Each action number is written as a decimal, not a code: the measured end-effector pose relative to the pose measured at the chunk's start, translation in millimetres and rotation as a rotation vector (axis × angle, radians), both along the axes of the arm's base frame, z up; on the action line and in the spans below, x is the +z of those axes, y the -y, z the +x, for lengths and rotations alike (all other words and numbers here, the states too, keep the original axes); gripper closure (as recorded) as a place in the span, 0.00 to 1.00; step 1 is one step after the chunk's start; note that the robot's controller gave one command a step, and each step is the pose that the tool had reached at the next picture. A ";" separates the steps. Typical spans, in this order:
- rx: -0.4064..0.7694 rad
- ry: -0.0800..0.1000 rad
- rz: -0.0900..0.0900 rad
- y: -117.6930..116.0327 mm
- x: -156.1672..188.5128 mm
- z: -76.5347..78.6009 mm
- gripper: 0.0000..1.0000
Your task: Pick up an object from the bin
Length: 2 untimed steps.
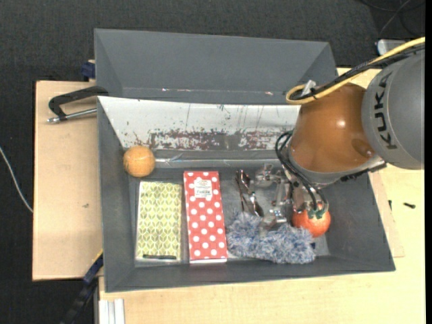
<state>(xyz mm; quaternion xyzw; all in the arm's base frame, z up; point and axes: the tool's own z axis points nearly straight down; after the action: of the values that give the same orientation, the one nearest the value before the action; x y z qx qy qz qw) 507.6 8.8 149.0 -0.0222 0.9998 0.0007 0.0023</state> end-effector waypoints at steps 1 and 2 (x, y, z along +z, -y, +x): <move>0.136 0.003 0.000 9.9 -83.1 -13.1 0.00; 0.133 0.005 0.000 8.8 -66.2 -11.0 1.00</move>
Offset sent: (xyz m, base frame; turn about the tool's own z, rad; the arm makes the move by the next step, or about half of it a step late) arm -0.0084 -0.0074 -0.0790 -0.0871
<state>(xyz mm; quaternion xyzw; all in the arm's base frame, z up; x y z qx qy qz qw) 496.7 0.0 82.9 -0.0886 0.9961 0.0006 0.0046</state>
